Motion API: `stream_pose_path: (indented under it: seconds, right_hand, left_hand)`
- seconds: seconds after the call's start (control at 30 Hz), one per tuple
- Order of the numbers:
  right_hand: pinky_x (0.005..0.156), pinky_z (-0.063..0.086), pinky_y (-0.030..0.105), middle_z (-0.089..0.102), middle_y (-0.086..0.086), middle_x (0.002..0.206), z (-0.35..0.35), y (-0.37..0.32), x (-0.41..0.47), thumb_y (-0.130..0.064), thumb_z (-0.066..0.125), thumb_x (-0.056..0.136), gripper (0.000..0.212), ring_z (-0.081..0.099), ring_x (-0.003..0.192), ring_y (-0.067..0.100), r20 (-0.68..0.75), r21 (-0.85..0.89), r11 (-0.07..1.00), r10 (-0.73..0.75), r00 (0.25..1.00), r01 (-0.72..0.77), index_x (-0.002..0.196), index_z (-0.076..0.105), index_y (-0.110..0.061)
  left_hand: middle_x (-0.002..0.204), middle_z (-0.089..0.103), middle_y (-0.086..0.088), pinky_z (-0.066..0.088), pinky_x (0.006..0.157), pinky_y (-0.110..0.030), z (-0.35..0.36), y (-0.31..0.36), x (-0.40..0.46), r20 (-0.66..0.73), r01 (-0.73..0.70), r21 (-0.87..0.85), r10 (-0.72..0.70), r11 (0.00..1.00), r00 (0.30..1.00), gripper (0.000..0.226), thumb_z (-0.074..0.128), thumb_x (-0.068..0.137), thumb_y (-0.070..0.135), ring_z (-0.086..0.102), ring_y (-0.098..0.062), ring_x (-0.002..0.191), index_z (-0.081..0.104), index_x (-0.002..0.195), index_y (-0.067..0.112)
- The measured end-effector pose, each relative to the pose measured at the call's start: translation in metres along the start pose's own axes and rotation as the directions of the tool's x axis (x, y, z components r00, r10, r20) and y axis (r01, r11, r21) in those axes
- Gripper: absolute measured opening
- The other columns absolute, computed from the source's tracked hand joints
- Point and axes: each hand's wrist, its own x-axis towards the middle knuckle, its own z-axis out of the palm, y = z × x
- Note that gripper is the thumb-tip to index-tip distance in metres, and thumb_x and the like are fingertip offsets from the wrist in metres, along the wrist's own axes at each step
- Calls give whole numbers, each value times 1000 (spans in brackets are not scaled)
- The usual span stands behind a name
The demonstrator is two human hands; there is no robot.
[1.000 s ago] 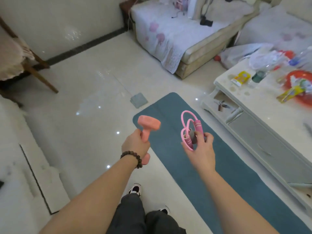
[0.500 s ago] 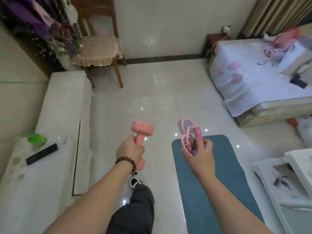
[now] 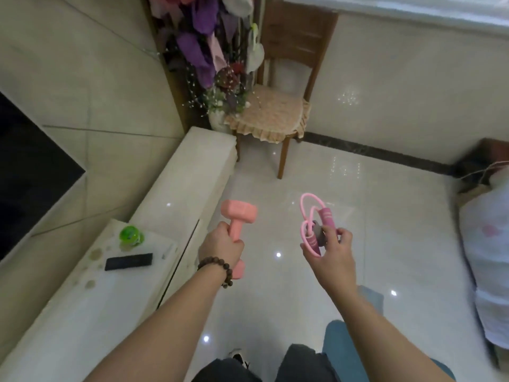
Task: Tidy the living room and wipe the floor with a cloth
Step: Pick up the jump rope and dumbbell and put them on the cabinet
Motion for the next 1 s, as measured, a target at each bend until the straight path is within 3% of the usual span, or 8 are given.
stream_pose_path:
  seconds: [0.1,0.27,0.43,0.57,0.7,0.8,1.0]
  right_hand:
    - [70,46,30,36,-4,114,16,-12,60,-33,74,77,65,57,86,18,57,-13,996,-86,995,87,134,43,-29]
    - [68,43,26,38,-4,108,44,-28,171,-34,74,78,66,56,85,16,196,50,973,-229,953,224,135,40,-33]
    - [75,47,27,38,-3,111,52,-43,289,-33,74,78,71,56,87,13,361,113,917,-396,844,381,139,36,-34]
    - [78,49,28,38,-3,110,54,-57,357,-33,74,77,73,55,84,13,460,112,860,-490,741,498,139,36,-31]
    - [78,50,29,39,-2,114,72,-74,400,-35,74,76,67,56,82,14,535,115,830,-514,670,545,135,42,-27]
    - [76,51,28,38,-3,116,95,-87,424,-38,73,76,64,55,84,13,587,119,809,-525,616,576,132,42,-28]
    - [76,49,27,36,-4,118,160,-117,465,-39,70,79,79,55,91,14,677,126,770,-528,513,626,144,25,-35]
  left_hand:
    - [77,60,1,51,67,-34,-5,10,36,-48,85,-37,-86,996,995,8,57,80,20,60,-24,74,51,86,20]
    - [79,59,1,48,65,-32,1,44,101,-141,212,-71,-220,975,965,8,56,82,21,58,-23,75,51,89,18]
    - [82,61,0,51,69,-34,8,96,158,-207,365,-185,-399,912,893,14,58,81,25,60,-26,79,51,91,19]
    - [77,57,4,41,61,-31,13,127,186,-240,464,-285,-532,838,812,12,57,81,22,56,-23,74,50,90,19]
    - [73,54,7,39,59,-30,14,141,209,-247,537,-332,-621,775,743,8,54,82,21,55,-20,70,49,88,19]
    - [75,56,5,46,62,-31,15,140,228,-241,581,-367,-678,726,695,9,55,84,23,57,-18,70,49,88,19]
    - [75,55,7,38,58,-29,16,117,281,-226,646,-412,-759,642,611,12,58,87,26,54,-14,66,50,92,19]
